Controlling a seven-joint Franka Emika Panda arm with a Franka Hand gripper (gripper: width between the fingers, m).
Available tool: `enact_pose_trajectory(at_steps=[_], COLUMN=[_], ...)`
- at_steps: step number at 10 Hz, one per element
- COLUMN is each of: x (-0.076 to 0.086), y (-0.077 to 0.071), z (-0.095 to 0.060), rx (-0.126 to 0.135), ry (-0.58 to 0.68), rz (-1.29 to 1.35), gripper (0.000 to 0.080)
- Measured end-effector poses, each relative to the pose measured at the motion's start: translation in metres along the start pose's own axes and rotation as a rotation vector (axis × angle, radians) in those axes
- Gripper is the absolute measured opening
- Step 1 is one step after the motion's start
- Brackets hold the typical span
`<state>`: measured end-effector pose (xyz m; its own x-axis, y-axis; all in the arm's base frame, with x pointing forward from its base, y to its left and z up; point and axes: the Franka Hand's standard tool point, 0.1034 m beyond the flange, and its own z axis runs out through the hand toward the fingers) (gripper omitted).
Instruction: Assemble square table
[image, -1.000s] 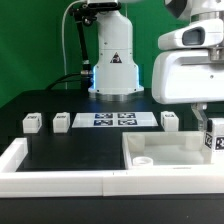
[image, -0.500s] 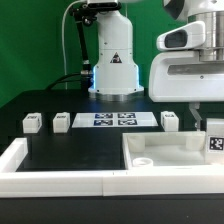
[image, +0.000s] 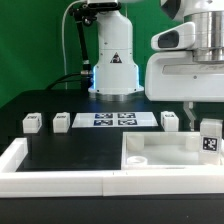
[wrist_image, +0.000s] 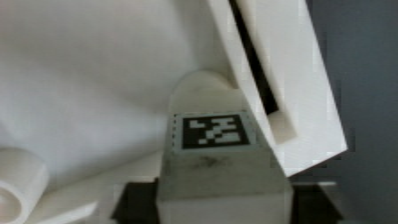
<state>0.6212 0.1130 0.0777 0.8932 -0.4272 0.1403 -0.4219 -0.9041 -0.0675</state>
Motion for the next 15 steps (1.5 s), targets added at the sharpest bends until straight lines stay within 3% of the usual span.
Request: enact_pose_trajectory(at_steps=[2, 6, 10, 15], x=[0.0, -0.022, -0.026, -0.026], y=[0.0, 0.005, 0.017, 0.02], z=[0.0, -0.011, -0.038, -0.038], rx=[0.0, 0.002, 0.023, 0.022], ry=[0.0, -0.021, -0.014, -0.015], rz=[0.0, -0.172, -0.384, -0.349], gripper=[0.0625, 0.0648, 0.0649, 0.0649])
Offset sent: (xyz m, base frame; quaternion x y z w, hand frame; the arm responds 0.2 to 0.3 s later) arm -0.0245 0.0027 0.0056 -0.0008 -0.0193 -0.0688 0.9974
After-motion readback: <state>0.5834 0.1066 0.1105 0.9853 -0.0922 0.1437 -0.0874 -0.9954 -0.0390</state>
